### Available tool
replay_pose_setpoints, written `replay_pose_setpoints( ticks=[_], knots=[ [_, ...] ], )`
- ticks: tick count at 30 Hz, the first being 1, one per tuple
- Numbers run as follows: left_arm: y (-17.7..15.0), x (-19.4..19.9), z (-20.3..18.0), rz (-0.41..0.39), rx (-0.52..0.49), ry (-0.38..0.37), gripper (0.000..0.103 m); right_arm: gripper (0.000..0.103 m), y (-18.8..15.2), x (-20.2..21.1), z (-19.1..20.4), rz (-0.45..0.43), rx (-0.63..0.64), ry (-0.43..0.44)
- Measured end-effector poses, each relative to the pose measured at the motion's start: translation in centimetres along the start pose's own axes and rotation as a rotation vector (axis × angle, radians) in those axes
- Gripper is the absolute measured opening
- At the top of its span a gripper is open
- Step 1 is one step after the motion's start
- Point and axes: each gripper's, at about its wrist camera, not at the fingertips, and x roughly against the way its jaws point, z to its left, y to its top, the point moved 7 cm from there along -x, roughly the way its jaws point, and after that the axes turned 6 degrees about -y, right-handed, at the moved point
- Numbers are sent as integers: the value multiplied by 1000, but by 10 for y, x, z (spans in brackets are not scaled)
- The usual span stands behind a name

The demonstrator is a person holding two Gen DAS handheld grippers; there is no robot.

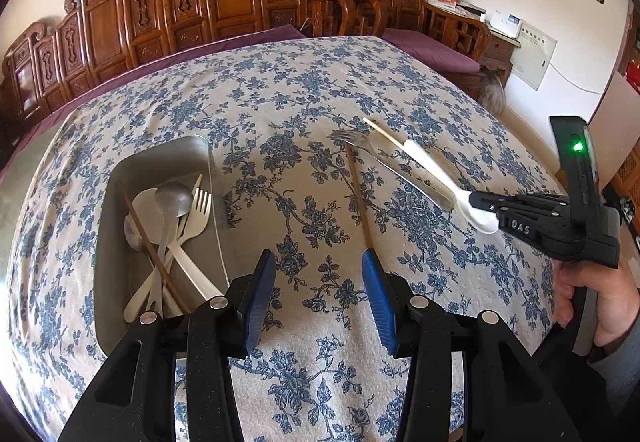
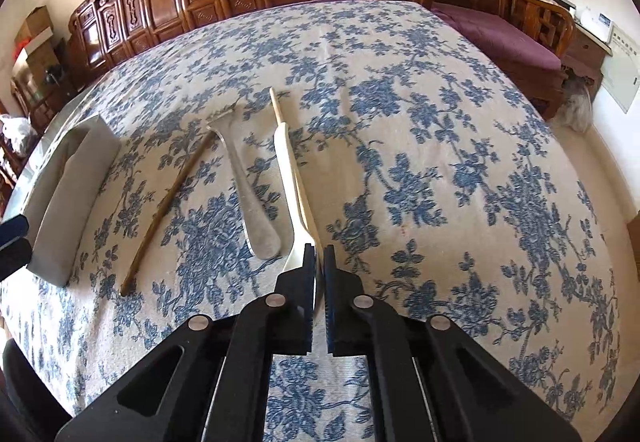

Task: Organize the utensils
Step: 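Grasp a white plastic knife from the pile with the right tool, then grasp a wooden chopstick with the left tool while the right tool holds the white knife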

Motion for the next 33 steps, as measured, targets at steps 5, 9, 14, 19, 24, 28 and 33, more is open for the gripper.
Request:
replay_pose_setpoints(
  ticks=[5,9,14,19,24,28,33],
  knots=[
    [5,-13,-1,13,5,-5,43,5,12,5,-10,-48,-21,-14],
    [11,-26,-5,24,3,-9,43,5,19,2,-12,-65,-17,-13],
    [20,-52,-9,50,2,-21,43,5,26,0,-10,-74,-18,4],
    [27,-77,-17,77,-12,-28,42,5,29,-2,-10,-71,-37,32],
    [31,-96,-26,99,-28,-38,26,5,31,-2,-8,-71,-56,60],
    [32,-109,-32,114,-37,-42,14,5,31,-2,-5,-72,-53,69],
    [32,-120,-31,134,-51,-15,12,5,31,-2,-5,-74,-58,75]
  ],
)
